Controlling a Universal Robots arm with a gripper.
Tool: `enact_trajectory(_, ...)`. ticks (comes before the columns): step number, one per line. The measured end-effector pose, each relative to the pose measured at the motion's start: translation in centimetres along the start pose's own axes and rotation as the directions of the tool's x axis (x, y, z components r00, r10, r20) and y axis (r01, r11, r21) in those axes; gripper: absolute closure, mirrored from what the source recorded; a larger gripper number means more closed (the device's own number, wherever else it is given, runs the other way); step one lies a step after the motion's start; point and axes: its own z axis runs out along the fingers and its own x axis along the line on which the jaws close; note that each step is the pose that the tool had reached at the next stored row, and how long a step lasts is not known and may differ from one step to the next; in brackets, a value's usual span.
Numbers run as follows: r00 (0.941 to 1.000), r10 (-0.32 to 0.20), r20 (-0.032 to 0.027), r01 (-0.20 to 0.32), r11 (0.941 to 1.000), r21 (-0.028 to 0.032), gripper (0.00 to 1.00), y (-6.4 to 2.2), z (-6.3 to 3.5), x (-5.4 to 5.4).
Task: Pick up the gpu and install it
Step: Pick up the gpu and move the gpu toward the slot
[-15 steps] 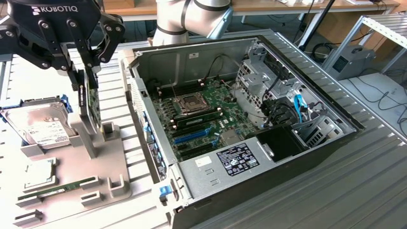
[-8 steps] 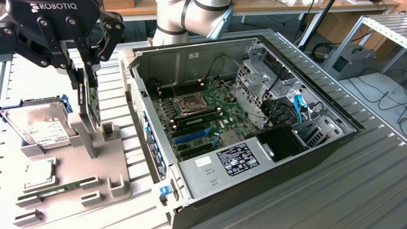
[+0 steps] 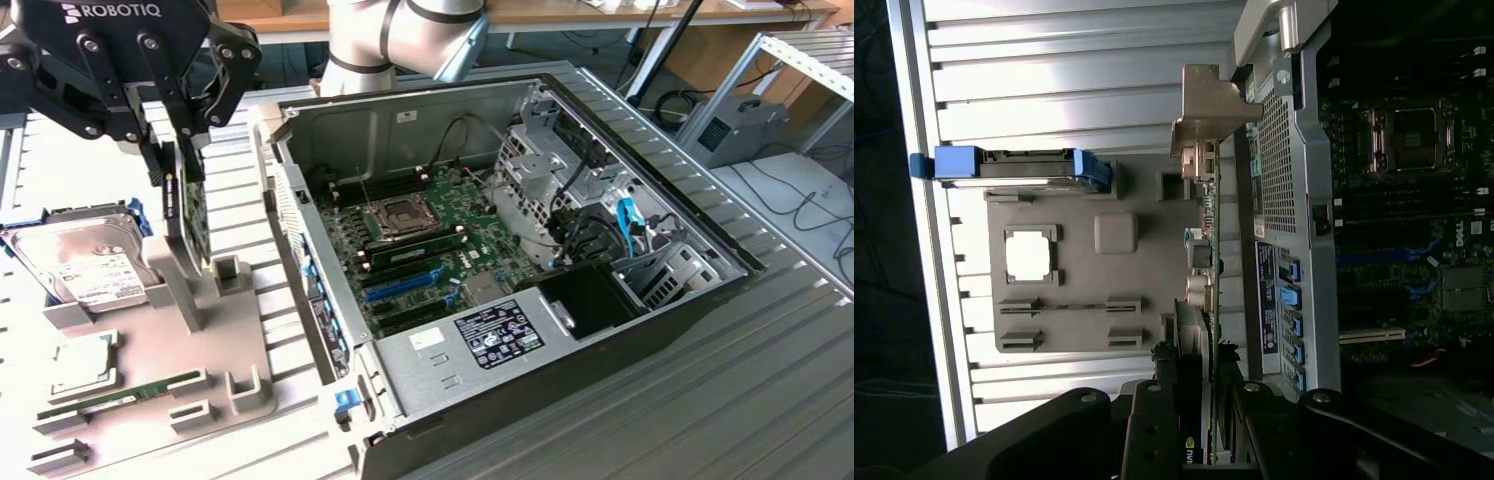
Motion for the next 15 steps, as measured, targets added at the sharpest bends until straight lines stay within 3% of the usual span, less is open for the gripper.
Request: enact_trajectory(15,1.0,0.0,-0.0001,0.0,1.0,0.0,0.74,0.06,0.02,-0.83)
